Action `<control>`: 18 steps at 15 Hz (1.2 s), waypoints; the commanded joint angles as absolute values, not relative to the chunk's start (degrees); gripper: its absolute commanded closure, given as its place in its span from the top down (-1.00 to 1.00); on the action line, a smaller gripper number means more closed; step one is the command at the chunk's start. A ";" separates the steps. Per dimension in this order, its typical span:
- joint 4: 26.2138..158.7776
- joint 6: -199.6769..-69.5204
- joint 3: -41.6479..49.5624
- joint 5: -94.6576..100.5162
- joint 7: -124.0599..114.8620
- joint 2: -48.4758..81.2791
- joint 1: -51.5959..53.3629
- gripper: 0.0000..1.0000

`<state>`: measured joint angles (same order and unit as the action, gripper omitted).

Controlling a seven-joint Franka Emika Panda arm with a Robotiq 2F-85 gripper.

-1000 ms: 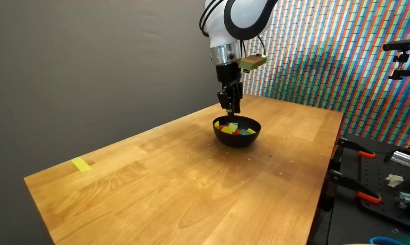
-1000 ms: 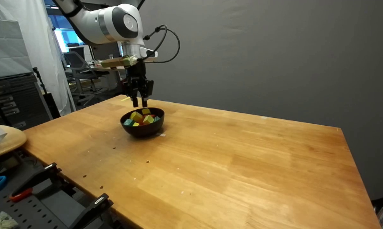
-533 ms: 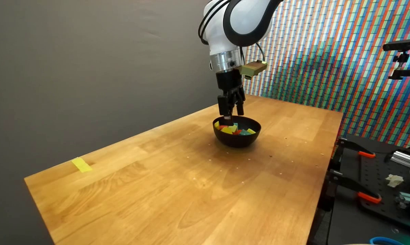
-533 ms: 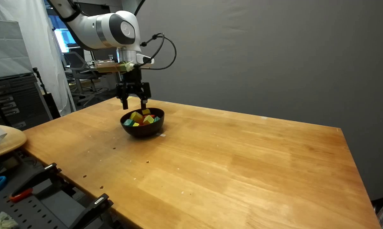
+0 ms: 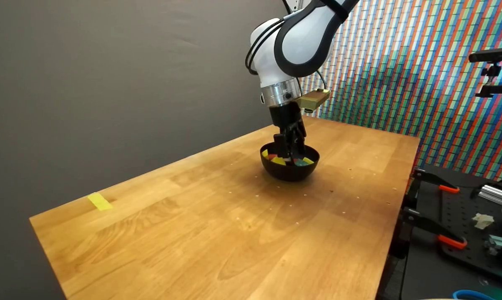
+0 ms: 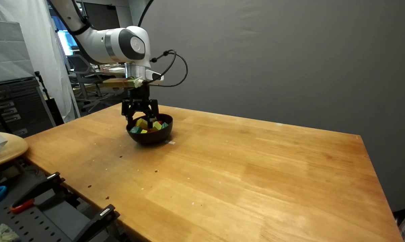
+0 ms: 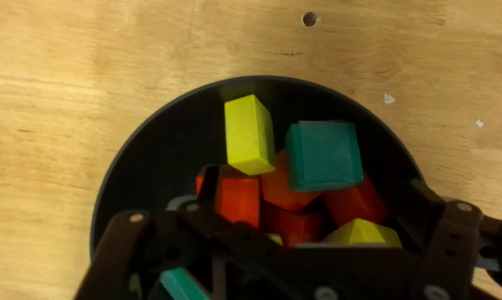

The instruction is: Remove the objects from the bowl and place them on the table one by one

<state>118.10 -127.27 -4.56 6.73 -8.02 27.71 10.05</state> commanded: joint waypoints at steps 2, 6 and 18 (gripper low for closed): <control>118.92 -125.56 -3.98 8.36 -7.62 27.13 10.72 0.40; 119.07 -123.74 -3.31 13.02 -8.21 27.36 11.87 -0.15; 119.09 -118.88 -7.02 15.14 -2.73 14.79 12.33 -0.32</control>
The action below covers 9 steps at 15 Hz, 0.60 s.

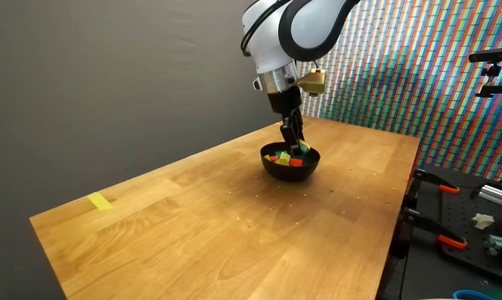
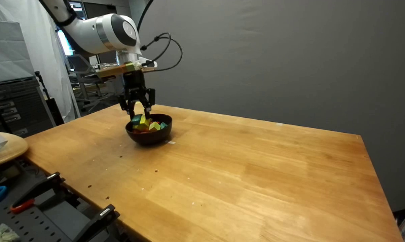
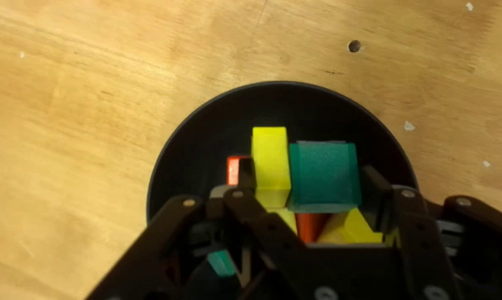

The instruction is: Remove the objects from the bowl and place them on the table one by one

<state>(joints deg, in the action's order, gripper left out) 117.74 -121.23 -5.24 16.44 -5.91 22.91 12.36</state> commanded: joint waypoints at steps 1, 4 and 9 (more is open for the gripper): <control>118.76 -120.14 -7.79 15.13 -2.38 12.80 12.54 -0.32; 114.48 -123.65 -10.62 14.41 -0.68 12.21 13.49 -0.32; 103.30 -125.84 -13.99 12.50 3.32 24.12 16.33 -0.32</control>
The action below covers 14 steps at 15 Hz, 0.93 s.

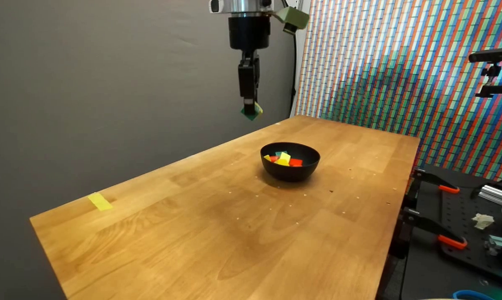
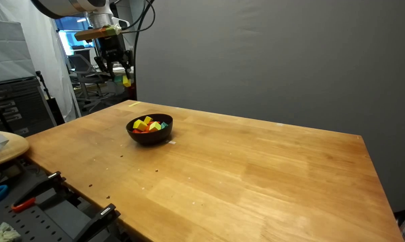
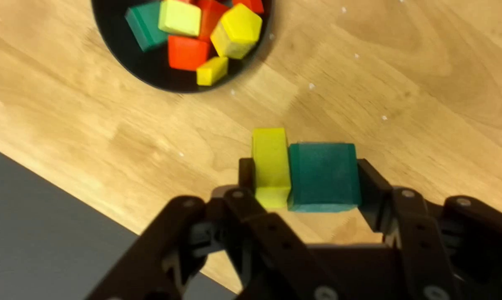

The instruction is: Remove the objects from the bowl and place them on the table one by one

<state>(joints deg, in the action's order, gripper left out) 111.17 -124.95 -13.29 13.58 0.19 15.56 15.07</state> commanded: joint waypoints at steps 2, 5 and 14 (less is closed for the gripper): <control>98.32 -125.08 -13.56 13.40 3.40 30.53 17.89 -0.32; 91.43 -123.42 -12.71 12.70 3.47 38.96 19.33 -0.32; 82.67 -109.70 -10.68 12.27 1.17 43.27 20.63 1.00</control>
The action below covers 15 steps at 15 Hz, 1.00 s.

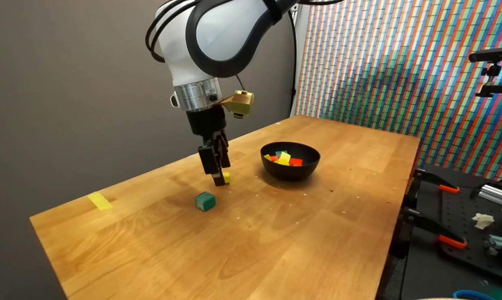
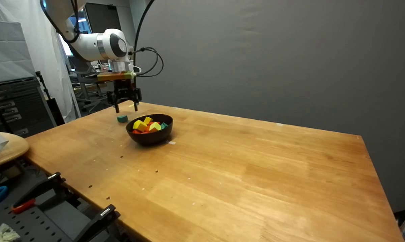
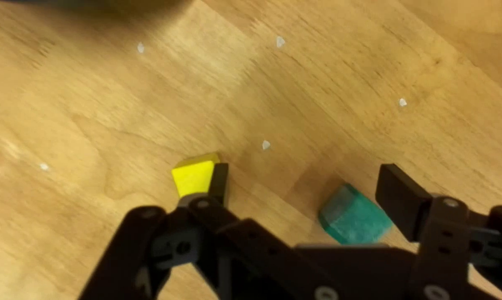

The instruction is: Remove the objects from the bowl and place them on the table one by one

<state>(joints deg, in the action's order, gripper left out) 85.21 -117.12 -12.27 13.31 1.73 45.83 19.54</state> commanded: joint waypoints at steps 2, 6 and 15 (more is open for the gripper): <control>85.83 -106.88 -9.64 12.35 -1.21 38.10 19.68 1.00; 92.24 -105.06 -7.75 9.97 -4.70 30.36 15.94 1.00; 97.52 -104.72 -6.06 4.54 -3.98 29.58 9.91 1.00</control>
